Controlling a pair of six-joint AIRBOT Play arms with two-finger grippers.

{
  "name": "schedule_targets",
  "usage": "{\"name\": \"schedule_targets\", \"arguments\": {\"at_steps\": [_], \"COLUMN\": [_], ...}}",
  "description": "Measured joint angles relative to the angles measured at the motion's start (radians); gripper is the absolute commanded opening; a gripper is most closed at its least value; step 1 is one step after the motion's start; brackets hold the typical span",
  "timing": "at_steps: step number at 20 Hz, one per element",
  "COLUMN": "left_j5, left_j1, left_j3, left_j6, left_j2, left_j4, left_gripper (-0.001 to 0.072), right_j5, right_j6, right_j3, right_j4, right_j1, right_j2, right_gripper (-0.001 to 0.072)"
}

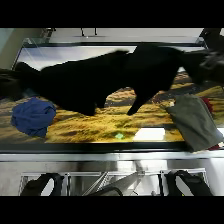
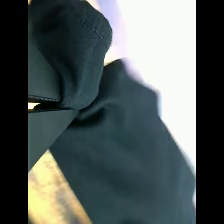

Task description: Fold the shirts.

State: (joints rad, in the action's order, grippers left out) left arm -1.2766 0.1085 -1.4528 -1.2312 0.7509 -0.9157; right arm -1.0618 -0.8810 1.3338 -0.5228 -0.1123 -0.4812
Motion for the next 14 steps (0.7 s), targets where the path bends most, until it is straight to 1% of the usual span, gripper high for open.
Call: {"name": "schedule_targets", "arguments": {"at_steps": [3, 6, 10, 12, 14], "left_j5": [-0.005, -0.012, -0.013, 0.014, 0.072], "left_j1": [0.027, 0.036, 0.024, -0.005, -0.044], "left_j3": [-0.126, -0.185, -0.108, -0.039, 0.022], "left_j6": [-0.011, -0.019, -0.013, 0.014, 0.052], "left_j2": [-0.103, -0.110, 0.010, 0.116, 0.238], "left_j4": [-0.014, -0.042, -0.037, -0.038, -0.038], "left_gripper": [0.0017, 0.0018, 0.0018, 0.0018, 0.0018], "right_j5": [0.000, -0.029, -0.116, -0.138, -0.146], "right_j6": [0.047, 0.077, 0.101, 0.117, 0.134], "right_j3": [0.040, 0.056, 0.051, 0.035, 0.015], "right_j4": [0.038, 0.054, 0.072, 0.076, 0.075], "right_j1": [-0.038, -0.053, -0.057, -0.058, -0.050], "right_j2": [0.095, 0.094, -0.060, -0.180, -0.319], "right_gripper": [0.0020, 0.0020, 0.0020, 0.0020, 0.0020]}}
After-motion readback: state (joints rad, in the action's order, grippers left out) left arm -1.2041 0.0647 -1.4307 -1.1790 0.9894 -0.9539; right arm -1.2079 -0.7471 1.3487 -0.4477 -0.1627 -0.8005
